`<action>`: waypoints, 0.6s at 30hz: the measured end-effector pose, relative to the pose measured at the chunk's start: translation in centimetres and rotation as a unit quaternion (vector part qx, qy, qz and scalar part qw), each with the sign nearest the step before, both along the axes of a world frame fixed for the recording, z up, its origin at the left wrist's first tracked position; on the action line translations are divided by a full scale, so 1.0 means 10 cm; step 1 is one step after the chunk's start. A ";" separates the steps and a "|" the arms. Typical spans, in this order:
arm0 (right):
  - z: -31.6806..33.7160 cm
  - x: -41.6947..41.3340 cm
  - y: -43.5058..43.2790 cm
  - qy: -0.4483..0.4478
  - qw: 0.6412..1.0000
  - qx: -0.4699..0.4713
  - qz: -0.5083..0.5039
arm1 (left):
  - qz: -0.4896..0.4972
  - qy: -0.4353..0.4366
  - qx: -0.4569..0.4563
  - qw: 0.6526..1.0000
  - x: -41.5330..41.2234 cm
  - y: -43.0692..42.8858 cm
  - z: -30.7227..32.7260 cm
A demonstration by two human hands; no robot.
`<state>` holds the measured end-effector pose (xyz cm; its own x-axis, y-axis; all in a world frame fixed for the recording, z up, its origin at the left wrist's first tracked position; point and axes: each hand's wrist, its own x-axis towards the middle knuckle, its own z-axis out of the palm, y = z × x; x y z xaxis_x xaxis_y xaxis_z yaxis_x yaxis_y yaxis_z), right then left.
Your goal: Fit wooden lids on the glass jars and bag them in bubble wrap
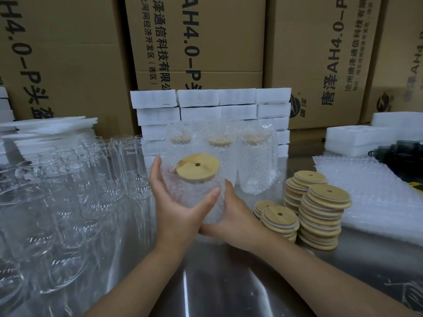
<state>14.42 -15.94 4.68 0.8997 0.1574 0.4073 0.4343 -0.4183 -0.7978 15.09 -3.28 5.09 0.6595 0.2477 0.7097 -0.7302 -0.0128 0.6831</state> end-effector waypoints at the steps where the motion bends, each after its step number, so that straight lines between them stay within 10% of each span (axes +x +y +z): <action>1: 0.00 0.00 0.00 -0.003 1.000 0.009 -0.017 | -0.008 -0.001 0.005 1.000 0.01 0.01 0.00; 18: 0.11 0.02 -0.04 -0.011 0.987 0.142 -0.071 | -0.073 -0.006 0.085 0.994 0.07 0.10 -0.07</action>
